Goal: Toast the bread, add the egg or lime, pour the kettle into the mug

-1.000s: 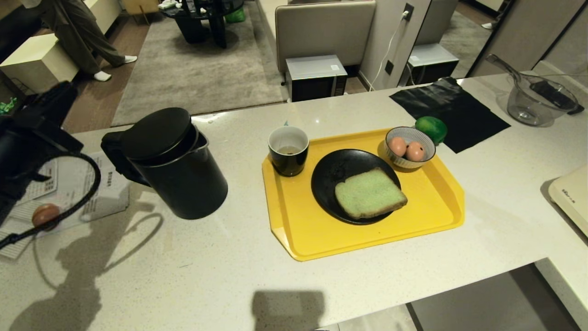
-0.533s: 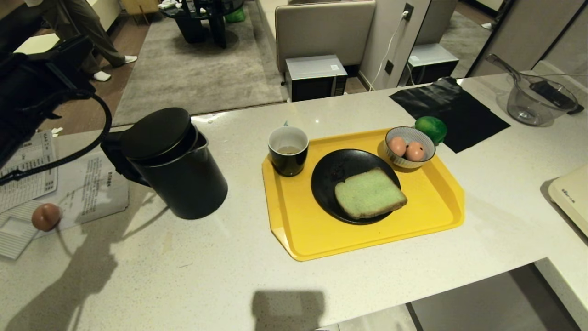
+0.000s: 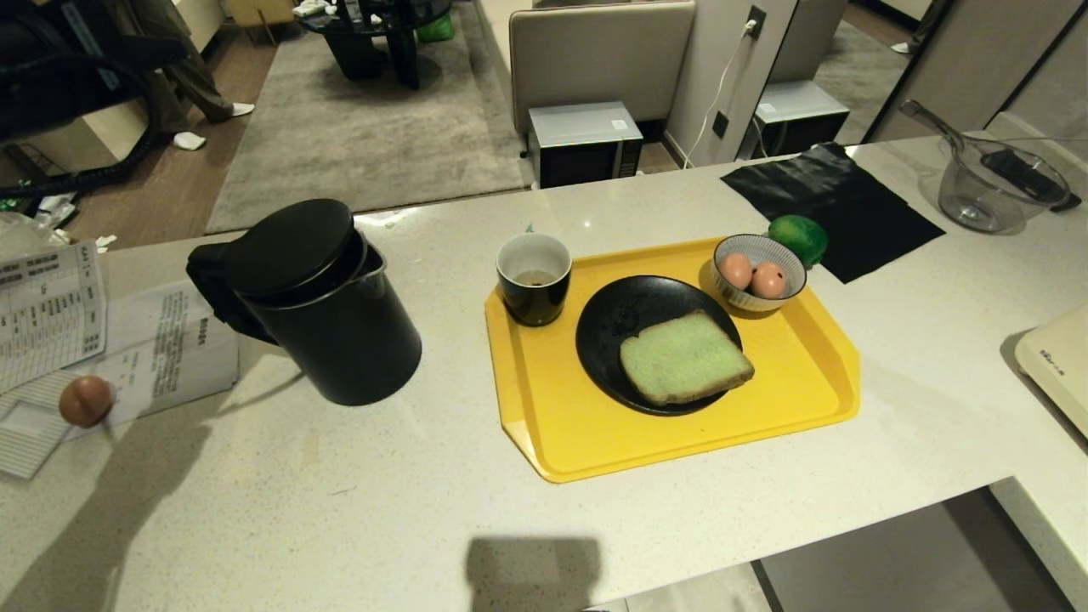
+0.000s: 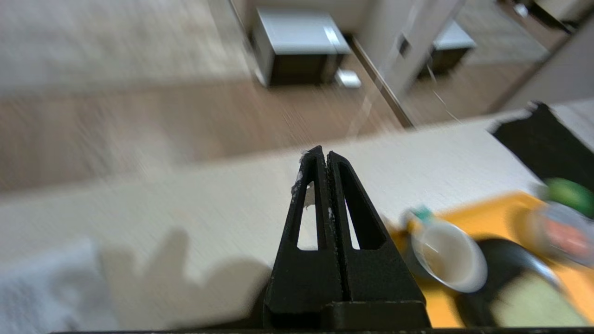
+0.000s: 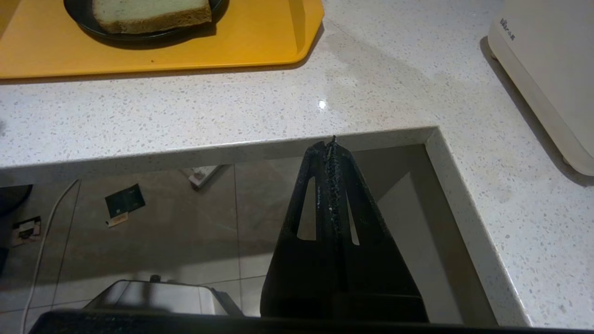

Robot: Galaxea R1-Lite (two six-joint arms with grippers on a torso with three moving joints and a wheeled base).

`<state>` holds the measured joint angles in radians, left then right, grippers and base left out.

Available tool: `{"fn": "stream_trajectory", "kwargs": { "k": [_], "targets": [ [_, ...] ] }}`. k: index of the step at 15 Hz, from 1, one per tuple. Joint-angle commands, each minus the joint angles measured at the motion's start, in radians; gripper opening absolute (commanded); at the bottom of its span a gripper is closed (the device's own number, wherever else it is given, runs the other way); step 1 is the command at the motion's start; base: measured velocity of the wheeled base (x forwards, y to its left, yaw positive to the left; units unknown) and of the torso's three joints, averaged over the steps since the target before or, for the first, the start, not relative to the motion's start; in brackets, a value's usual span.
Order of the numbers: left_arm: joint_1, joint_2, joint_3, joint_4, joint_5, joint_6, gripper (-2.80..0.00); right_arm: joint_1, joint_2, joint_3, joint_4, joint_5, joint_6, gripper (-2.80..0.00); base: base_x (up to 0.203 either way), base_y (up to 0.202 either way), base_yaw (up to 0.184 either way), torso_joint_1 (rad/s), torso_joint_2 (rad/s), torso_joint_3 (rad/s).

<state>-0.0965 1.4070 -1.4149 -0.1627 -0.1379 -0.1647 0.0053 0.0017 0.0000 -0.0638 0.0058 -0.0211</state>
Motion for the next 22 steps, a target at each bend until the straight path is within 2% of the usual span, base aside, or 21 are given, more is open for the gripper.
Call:
{"fn": "stream_trajectory", "kwargs": {
  "k": [1,6,9,13,15,18,20,22],
  "targets": [
    [-0.045,-0.004,-0.098,0.286,0.002,-0.137,-2.8,0.001,0.0,0.026,-0.001,0.0,0.0,-2.8,0.0,0.0,0.0,0.0,0.0,0.0],
    [-0.058,0.001,-0.099,0.446,0.01,-0.416,-2.8,0.001,0.0,0.025,-0.001,0.0,0.0,-2.8,0.0,0.0,0.0,0.0,0.0,0.0],
    [-0.061,0.008,-0.099,0.486,0.011,-0.581,-2.8,0.001,0.0,0.026,-0.001,0.0,0.0,-2.8,0.0,0.0,0.0,0.0,0.0,0.0],
    [-0.061,0.028,-0.091,0.507,0.011,-0.726,-2.8,0.001,0.001,0.025,-0.001,0.0,0.0,-2.8,0.0,0.0,0.0,0.0,0.0,0.0],
    [-0.065,0.043,-0.053,0.498,0.009,-0.758,-2.8,0.001,0.0,0.026,-0.001,0.0,0.0,-2.8,0.0,0.0,0.0,0.0,0.0,0.0],
    [-0.074,0.045,0.032,0.454,0.01,-0.767,-2.8,0.001,0.0,0.026,-0.001,0.0,0.0,-2.8,0.0,0.0,0.0,0.0,0.0,0.0],
    [-0.079,0.051,0.107,0.378,0.01,-0.768,-2.8,0.001,0.001,0.026,-0.001,0.0,0.0,-2.8,0.0,0.0,0.0,0.0,0.0,0.0],
    [-0.084,0.07,0.187,0.252,0.01,-0.767,-2.8,0.001,0.0,0.025,-0.001,0.0,0.0,-2.8,0.0,0.0,0.0,0.0,0.0,0.0]
  ]
}}
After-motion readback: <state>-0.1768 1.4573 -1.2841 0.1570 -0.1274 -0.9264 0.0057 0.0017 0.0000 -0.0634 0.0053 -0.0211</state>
